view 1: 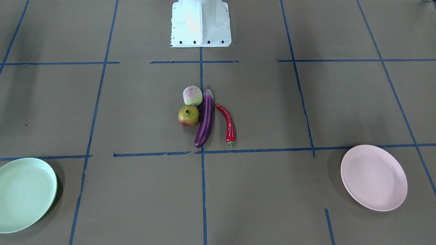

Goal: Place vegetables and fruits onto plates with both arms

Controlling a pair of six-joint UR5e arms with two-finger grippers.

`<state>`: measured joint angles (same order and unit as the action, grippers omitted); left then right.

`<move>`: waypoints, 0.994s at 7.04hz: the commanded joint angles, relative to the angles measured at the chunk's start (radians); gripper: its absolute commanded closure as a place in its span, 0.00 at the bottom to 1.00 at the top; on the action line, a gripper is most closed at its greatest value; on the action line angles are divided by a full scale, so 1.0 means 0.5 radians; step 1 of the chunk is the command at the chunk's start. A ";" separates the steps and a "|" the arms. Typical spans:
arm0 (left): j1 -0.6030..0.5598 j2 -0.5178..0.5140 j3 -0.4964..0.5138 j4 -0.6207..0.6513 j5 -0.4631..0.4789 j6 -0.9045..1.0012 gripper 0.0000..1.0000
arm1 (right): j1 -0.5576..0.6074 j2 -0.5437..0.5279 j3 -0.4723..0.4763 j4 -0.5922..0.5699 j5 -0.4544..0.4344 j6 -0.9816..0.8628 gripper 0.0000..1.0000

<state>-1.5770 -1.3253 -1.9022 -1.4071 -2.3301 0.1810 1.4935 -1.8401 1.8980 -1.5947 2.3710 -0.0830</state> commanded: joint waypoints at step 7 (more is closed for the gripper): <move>-0.003 0.003 -0.012 -0.002 0.000 0.000 0.00 | -0.011 -0.004 0.011 0.127 0.025 0.003 0.00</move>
<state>-1.5775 -1.3248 -1.9079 -1.4077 -2.3301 0.1810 1.4898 -1.8415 1.9031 -1.5480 2.3747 -0.0836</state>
